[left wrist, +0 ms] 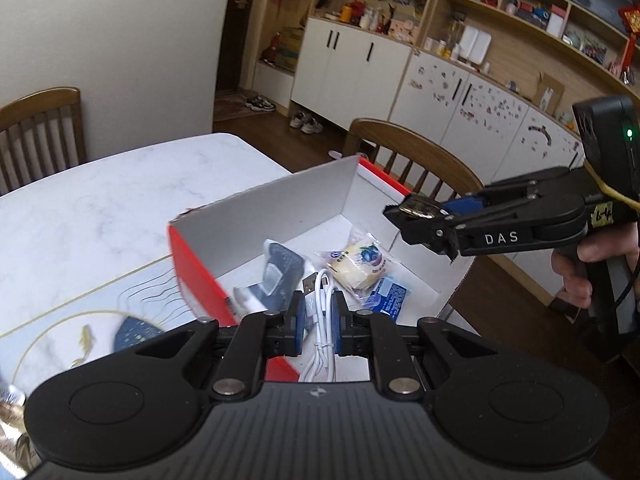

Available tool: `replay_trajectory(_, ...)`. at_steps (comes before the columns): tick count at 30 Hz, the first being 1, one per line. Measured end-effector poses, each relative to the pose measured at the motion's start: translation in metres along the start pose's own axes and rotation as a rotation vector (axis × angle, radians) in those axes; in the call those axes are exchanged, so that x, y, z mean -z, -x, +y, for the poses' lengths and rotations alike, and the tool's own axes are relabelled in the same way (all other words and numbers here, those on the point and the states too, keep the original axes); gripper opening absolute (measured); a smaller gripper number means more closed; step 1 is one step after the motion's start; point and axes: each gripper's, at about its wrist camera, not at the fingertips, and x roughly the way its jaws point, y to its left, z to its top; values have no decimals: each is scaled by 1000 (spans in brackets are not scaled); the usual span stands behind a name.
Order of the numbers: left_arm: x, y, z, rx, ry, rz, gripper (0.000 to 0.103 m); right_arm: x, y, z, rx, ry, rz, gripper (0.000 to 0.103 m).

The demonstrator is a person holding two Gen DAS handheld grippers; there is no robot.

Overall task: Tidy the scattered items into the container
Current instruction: 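Lower the black bar and the cable into the box and open both tools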

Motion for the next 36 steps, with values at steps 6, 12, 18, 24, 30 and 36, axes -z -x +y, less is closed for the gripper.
replay_trajectory(6,-8,-23,-10,7,-75,47,12,-2,-9,-10,-5,-5,14,35)
replay_trajectory(12,-17,-47,-16,22,-127,106,12,-9,-22,-17,-15,-18,30,35)
replay_trajectory(18,-20,-73,-22,2,-150,176,12,-19,-40,-24,-24,-51,48,35)
replay_trajectory(24,-19,-93,-21,-3,-154,238,12,-23,-61,-25,-25,-62,84,35)
replay_trajectory(30,-22,-107,-19,-16,-142,265,12,-27,-83,-25,-16,-56,123,35)
replay_trajectory(36,-26,-120,-19,-17,-138,284,12,-30,-106,-24,10,-28,162,35)
